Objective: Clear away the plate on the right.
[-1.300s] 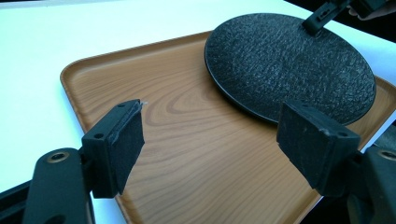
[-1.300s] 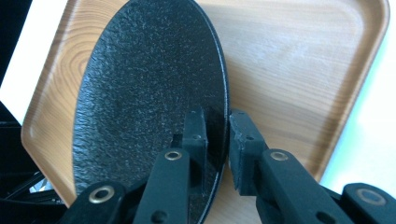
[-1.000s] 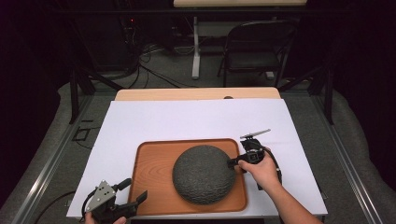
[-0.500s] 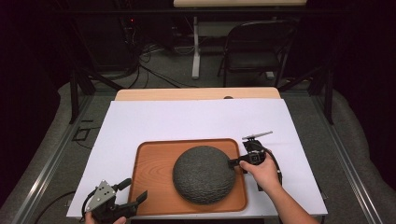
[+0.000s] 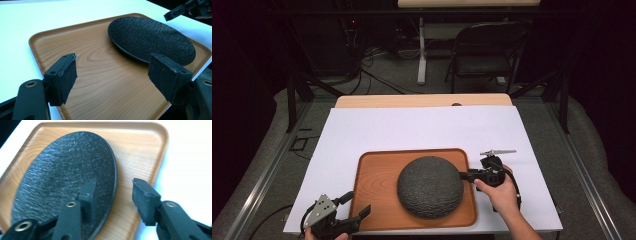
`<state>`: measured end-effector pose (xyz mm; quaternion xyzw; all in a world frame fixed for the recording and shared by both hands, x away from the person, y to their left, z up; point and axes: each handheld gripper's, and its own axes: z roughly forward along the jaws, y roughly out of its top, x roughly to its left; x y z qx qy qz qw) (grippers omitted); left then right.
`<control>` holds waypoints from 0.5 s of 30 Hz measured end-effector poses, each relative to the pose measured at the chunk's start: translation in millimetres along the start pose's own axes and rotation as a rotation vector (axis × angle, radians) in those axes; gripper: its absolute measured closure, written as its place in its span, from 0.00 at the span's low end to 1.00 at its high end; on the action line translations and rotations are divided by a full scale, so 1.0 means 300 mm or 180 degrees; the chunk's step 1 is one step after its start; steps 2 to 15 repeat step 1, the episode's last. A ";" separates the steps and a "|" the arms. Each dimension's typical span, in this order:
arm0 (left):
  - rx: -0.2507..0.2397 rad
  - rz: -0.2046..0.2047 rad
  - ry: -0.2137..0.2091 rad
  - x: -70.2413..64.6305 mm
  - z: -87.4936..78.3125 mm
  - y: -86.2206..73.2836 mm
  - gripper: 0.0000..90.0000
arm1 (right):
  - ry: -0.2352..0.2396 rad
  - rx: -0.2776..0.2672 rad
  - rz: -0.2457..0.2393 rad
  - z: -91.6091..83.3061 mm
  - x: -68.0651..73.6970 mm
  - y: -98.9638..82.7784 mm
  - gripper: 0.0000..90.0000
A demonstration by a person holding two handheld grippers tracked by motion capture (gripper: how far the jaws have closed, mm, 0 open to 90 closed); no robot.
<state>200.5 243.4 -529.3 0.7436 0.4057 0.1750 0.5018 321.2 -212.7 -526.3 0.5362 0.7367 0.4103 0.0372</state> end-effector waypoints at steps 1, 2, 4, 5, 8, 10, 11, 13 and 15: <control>0.0027 -0.0006 0.0002 -0.003 0.005 0.000 0.26 | -0.0018 -0.0065 -0.0026 -0.008 -0.001 -0.010 0.58; 0.0027 -0.0006 0.0002 -0.003 0.005 0.000 0.26 | -0.0018 -0.0065 -0.0026 -0.008 -0.001 -0.010 0.58; 0.0027 -0.0006 0.0002 -0.003 0.005 0.000 0.26 | -0.0018 -0.0065 -0.0026 -0.008 -0.001 -0.010 0.58; 0.0027 -0.0006 0.0002 -0.003 0.005 0.000 0.26 | -0.0018 -0.0065 -0.0026 -0.008 -0.001 -0.010 0.58; 0.0027 -0.0006 0.0002 -0.003 0.005 0.000 0.26 | -0.0018 -0.0065 -0.0026 -0.008 -0.001 -0.010 0.58; 0.0027 -0.0006 0.0002 -0.003 0.005 0.000 0.26 | -0.0018 -0.0065 -0.0026 -0.008 -0.001 -0.010 0.58; 0.0027 -0.0006 0.0002 -0.003 0.005 0.000 0.26 | -0.0018 -0.0065 -0.0026 -0.008 -0.001 -0.010 0.58; 0.0027 -0.0006 0.0002 -0.003 0.005 0.000 0.26 | -0.0018 -0.0065 -0.0026 -0.008 -0.001 -0.010 0.58; 0.0027 -0.0006 0.0002 -0.003 0.005 0.000 0.26 | -0.0018 -0.0065 -0.0026 -0.008 -0.001 -0.010 0.58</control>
